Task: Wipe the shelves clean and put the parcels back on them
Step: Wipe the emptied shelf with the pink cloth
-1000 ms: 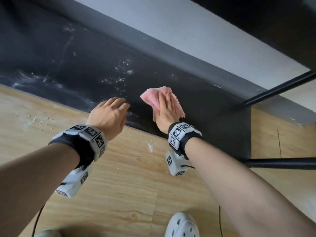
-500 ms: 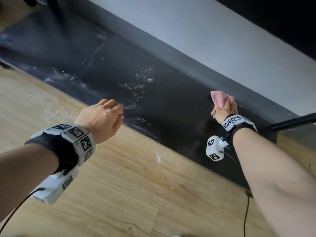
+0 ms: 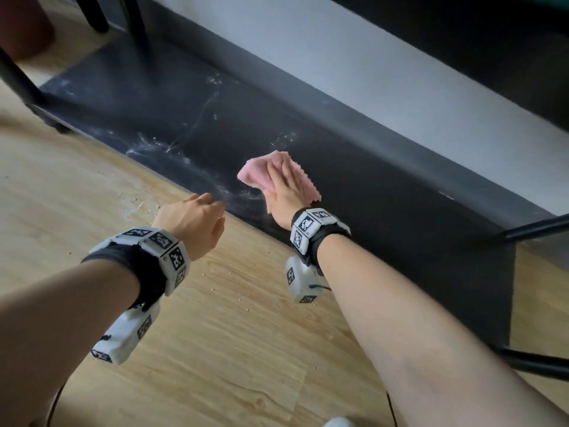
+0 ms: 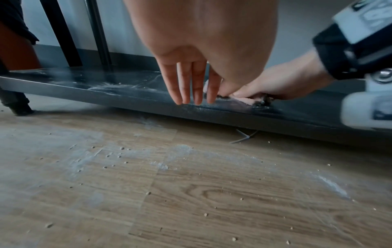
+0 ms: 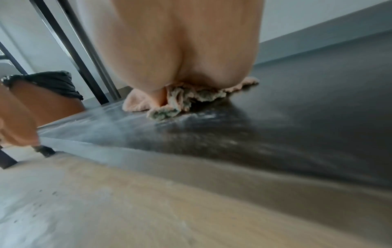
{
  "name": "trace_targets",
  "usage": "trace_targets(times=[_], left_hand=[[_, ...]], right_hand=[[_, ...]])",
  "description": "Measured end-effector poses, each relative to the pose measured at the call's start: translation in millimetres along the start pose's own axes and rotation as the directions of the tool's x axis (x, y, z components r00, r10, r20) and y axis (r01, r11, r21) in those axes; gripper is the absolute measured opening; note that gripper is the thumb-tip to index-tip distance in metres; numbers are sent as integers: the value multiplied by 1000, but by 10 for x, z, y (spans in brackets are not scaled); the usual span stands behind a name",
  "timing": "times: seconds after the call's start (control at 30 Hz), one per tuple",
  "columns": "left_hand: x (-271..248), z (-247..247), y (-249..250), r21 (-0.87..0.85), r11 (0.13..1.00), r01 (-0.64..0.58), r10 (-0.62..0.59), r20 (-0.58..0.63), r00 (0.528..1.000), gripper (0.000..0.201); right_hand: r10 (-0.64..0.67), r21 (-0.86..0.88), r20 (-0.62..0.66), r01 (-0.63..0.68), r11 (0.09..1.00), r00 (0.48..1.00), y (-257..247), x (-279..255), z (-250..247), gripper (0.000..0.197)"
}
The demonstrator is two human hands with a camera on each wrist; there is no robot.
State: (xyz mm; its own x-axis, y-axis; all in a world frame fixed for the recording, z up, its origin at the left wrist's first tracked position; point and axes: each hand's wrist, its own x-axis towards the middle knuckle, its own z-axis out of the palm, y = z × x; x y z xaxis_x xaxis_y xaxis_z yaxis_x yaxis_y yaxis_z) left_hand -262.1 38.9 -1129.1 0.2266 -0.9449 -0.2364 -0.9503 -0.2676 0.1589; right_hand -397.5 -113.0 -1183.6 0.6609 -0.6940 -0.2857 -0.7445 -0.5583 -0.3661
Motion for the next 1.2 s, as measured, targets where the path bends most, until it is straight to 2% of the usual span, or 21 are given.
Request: trace_targets(times=[0.07, 0.1, 0.13, 0.2, 0.27, 0.3, 0.4, 0.47, 0.57, 0.7, 0.77, 0.83, 0.87, 0.9, 1.03, 1.2], left_hand=[[5, -5, 0, -24, 1000, -14, 14, 9, 1000, 27], [25, -13, 7, -31, 999, -29, 30, 11, 999, 27], [49, -30, 17, -30, 998, -48, 48, 11, 999, 27], [111, -73, 31, -9, 997, -75, 75, 22, 997, 28], [164, -103, 14, 5, 996, -85, 85, 52, 995, 28], [178, -101, -4, 4, 996, -89, 89, 65, 994, 28], [197, -62, -98, 0, 993, -115, 114, 83, 990, 27], [201, -40, -186, 6, 991, -135, 134, 96, 986, 27], [218, -5, -360, 21, 992, -128, 125, 109, 986, 27], [212, 72, -574, -26, 997, -77, 80, 95, 992, 28], [176, 103, -632, -47, 996, -74, 78, 93, 993, 28], [132, 122, -657, -33, 995, -91, 94, 92, 991, 28], [119, 122, -665, -20, 994, -105, 106, 93, 990, 28], [112, 116, -673, -13, 993, -117, 118, 94, 989, 28], [112, 77, -728, -42, 991, -128, 132, 82, 988, 28], [109, 50, -837, -70, 995, -70, 75, 77, 994, 27]], right_hand=[[-52, -3, 13, 52, 999, 999, 158, -253, -27, 67], [-11, 10, -9, 11, 1000, 1000, 282, -384, -61, 66], [93, 17, -40, -92, 996, 995, 429, -526, -118, 66], [351, 10, -107, -352, 936, 930, 762, -809, -208, 70], [468, 7, -190, -475, 880, 863, 941, -1089, -249, 76], [469, -4, -200, -480, 877, 860, 922, -1187, -218, 76], [393, 1, -143, -397, 918, 908, 499, -1225, 63, 67], [303, 41, -191, -301, 953, 934, 117, -1088, 298, 59], [284, 137, -215, -259, 956, 934, -281, -765, 472, 59], [244, 69, -222, -235, 970, 944, -92, -392, 293, 66], [350, 30, -258, -355, 934, 901, 200, -385, 132, 68], [496, 86, -323, -497, 863, 806, 429, -580, 26, 64], [535, 117, -343, -530, 840, 772, 470, -723, 8, 61], [550, 123, -343, -544, 830, 761, 449, -869, 20, 60], [506, 90, -294, -503, 859, 811, 82, -1156, 233, 59], [283, 121, -199, -263, 957, 938, -551, -739, 555, 59]])
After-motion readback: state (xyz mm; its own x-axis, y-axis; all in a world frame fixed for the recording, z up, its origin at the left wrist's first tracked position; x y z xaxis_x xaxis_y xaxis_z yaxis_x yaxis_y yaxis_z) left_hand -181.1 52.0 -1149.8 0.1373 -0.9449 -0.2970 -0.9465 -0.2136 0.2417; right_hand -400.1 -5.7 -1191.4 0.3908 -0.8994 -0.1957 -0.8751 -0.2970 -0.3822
